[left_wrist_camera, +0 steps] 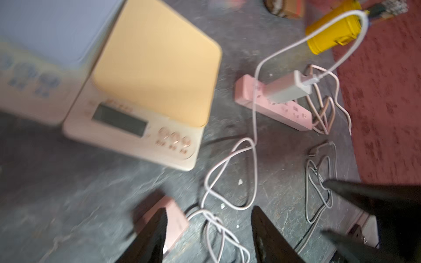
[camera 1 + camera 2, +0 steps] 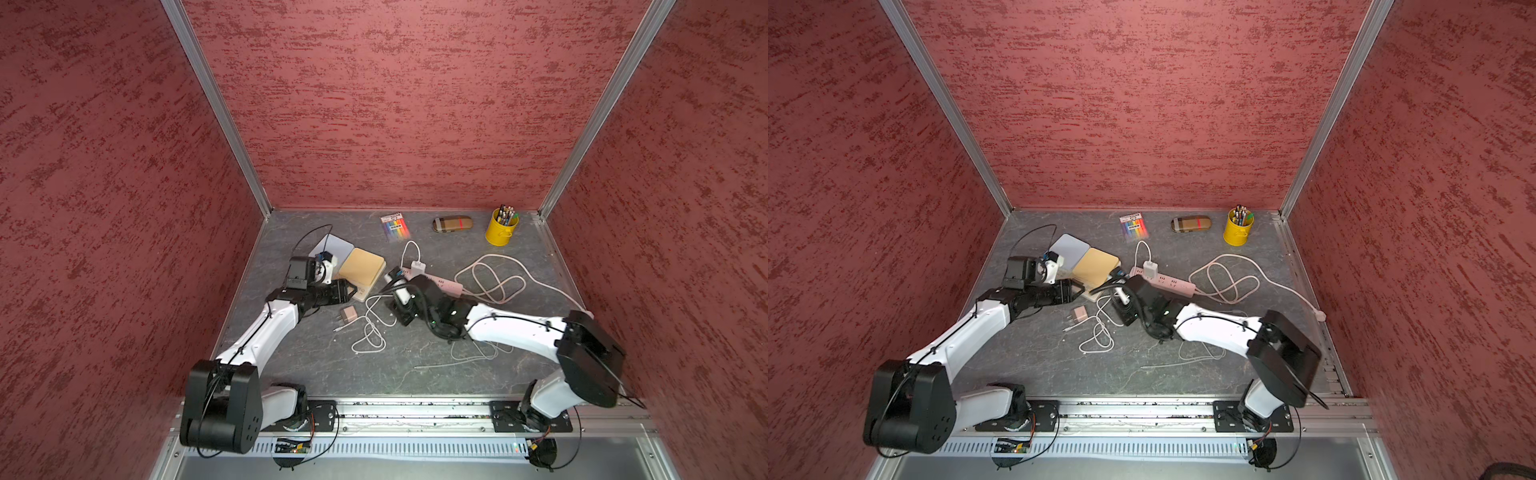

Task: Charge the electronic scale
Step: Pick up the charging cable from the center of the board.

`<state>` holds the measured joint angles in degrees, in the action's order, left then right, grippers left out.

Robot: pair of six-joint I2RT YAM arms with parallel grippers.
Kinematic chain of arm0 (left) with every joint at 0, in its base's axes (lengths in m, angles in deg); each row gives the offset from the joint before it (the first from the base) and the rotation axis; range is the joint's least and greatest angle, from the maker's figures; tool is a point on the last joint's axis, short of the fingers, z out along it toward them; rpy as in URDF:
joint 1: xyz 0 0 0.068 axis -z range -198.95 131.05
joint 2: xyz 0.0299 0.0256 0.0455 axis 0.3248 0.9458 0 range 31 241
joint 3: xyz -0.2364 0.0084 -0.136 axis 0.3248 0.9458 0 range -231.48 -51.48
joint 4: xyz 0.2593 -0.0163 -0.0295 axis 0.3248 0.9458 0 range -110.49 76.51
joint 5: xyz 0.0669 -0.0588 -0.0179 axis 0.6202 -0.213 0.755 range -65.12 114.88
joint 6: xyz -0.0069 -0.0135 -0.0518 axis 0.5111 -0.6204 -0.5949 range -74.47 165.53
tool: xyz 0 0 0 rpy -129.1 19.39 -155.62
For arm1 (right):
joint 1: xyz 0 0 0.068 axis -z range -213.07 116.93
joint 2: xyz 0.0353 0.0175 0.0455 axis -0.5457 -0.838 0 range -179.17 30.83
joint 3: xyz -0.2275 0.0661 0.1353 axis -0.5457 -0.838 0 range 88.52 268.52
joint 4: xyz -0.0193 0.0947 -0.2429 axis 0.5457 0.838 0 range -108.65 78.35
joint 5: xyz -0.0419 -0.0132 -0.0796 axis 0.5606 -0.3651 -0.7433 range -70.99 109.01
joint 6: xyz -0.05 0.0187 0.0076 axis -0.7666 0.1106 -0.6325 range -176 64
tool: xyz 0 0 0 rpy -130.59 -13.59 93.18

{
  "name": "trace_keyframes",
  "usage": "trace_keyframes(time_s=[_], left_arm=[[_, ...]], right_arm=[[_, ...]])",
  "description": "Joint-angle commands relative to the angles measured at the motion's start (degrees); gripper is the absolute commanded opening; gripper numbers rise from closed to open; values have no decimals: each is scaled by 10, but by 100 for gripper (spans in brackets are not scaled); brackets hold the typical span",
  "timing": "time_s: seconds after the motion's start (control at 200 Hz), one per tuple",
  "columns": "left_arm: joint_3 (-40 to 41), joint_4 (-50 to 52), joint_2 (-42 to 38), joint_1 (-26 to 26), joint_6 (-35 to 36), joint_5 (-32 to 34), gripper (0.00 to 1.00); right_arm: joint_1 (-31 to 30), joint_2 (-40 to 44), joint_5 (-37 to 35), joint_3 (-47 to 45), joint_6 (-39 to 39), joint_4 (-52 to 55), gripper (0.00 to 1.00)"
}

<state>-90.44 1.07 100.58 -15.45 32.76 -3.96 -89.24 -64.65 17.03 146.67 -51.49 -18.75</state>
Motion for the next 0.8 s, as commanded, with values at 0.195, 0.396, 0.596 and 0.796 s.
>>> trace_keyframes(time_s=[0.195,0.396,0.596,0.796], left_arm=[[52,30,-63,-60,-55,-29,60],[54,34,-64,-67,-50,-28,60],[57,26,-77,-69,-45,-26,61],[53,12,-77,-68,-35,-43,60]], right_arm=[[-18,-181,81,155,-195,73,56],[-18,-260,54,224,-235,121,58],[-17,-270,15,204,-255,132,25],[-9,-211,-17,115,-260,88,0]])
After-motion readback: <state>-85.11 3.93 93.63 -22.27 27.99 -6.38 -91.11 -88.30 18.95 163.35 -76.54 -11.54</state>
